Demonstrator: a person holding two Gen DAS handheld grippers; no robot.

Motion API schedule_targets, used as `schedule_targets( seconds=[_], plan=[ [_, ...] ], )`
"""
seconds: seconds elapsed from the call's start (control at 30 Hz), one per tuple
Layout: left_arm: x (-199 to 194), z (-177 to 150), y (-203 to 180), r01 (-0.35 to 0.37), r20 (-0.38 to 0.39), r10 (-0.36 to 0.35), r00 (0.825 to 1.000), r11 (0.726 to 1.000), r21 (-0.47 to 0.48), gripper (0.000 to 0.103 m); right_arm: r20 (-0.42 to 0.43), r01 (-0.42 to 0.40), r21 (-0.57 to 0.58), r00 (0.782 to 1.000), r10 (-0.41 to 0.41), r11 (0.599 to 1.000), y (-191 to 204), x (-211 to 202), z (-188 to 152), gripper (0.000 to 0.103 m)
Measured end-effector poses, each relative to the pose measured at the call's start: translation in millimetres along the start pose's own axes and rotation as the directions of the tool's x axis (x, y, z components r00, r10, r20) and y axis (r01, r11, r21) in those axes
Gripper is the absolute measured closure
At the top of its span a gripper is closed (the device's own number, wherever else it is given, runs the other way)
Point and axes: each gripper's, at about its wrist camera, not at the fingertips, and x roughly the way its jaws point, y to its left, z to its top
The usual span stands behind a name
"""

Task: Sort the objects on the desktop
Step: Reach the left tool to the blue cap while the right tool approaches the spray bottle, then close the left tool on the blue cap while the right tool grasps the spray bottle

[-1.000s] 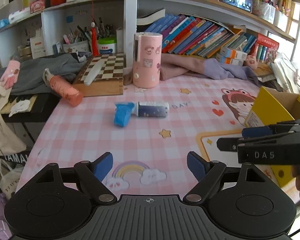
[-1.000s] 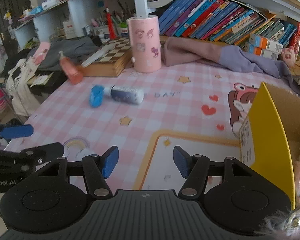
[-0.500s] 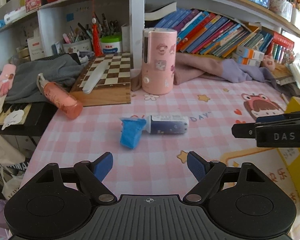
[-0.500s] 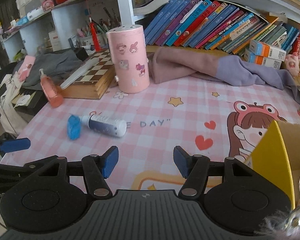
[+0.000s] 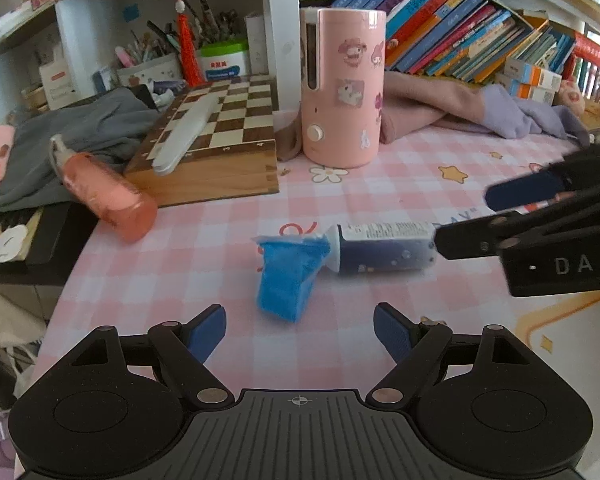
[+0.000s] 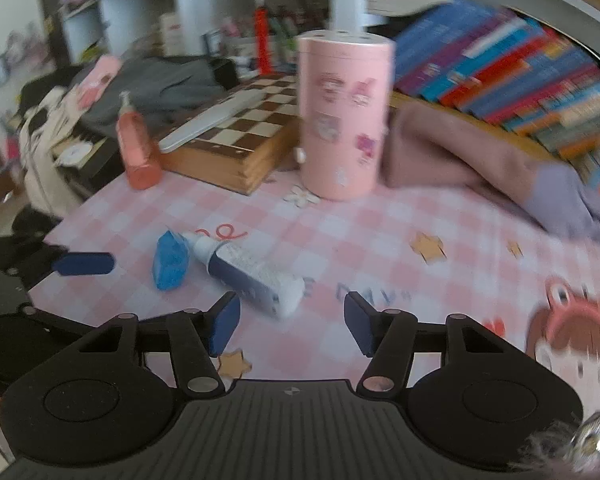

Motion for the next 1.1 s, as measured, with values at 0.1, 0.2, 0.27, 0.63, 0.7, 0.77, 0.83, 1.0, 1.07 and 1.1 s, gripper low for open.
schedule_targets(
  seconds=[0.1, 0.2, 0.27, 0.63, 0.7, 0.77, 0.83, 1.0, 1.07, 1.1],
  plan=[
    [8.6, 5.7, 0.8, -0.013, 0.012, 0.013, 1.0, 1.0, 0.003, 0.02, -0.018, -0.036, -0.073, 0.999, 0.034, 0.997, 0.2, 15.5, 13.0, 0.047],
    [15.5, 10.0, 2.0, -0.002, 0.025, 0.002, 1.0, 1.0, 0.005, 0.021, -0.044, -0.073, -0.128, 0.997, 0.068, 0.989, 0.7, 28.6, 21.0, 0.047],
    [20.1, 11.8, 1.7, 0.003, 0.021, -0.003, 1.0, 1.0, 0.013, 0.028, -0.062, -0.093, -0.165, 0.995, 0.084, 0.982, 1.9, 37.2, 24.3, 0.047],
    [22.4, 4.9, 7.7, -0.008, -0.002, 0.008, 1.0, 0.999, 0.038, 0.074, -0.16, -0.177, -0.234, 0.977, 0.142, 0.956, 8.3, 71.3, 33.4, 0.051],
    [15.7, 1.5, 11.2, -0.012, 0.001, 0.012, 1.0, 1.0, 0.022, 0.075, -0.166, -0.187, -0.254, 0.975, 0.148, 0.949, 9.9, 74.5, 33.6, 0.052],
    [7.3, -2.3, 14.9, -0.006, 0.004, 0.006, 1.0, 1.0, -0.004, 0.075, -0.171, -0.191, -0.276, 0.974, 0.148, 0.942, 11.7, 78.0, 33.5, 0.052],
    [-0.9, -6.1, 18.4, 0.005, 0.005, -0.005, 1.0, 0.999, -0.035, 0.075, -0.18, -0.194, -0.297, 0.973, 0.145, 0.935, 13.5, 82.7, 33.2, 0.053],
    [-22.7, -14.9, 22.1, 0.007, 0.02, -0.005, 1.0, 0.994, -0.113, 0.075, -0.18, -0.218, -0.272, 0.968, 0.173, 0.937, 12.5, 90.8, 34.3, 0.059],
    [-31.7, -18.0, 22.5, 0.009, 0.044, -0.003, 0.999, 0.991, -0.137, 0.075, -0.177, -0.225, -0.246, 0.967, 0.185, 0.943, 11.4, 89.1, 32.6, 0.068],
    [-35.5, -19.1, 22.4, 0.011, 0.053, -0.004, 0.999, 0.989, -0.145, 0.075, -0.17, -0.217, -0.231, 0.969, 0.18, 0.948, 10.6, 87.1, 31.0, 0.073]
  ],
)
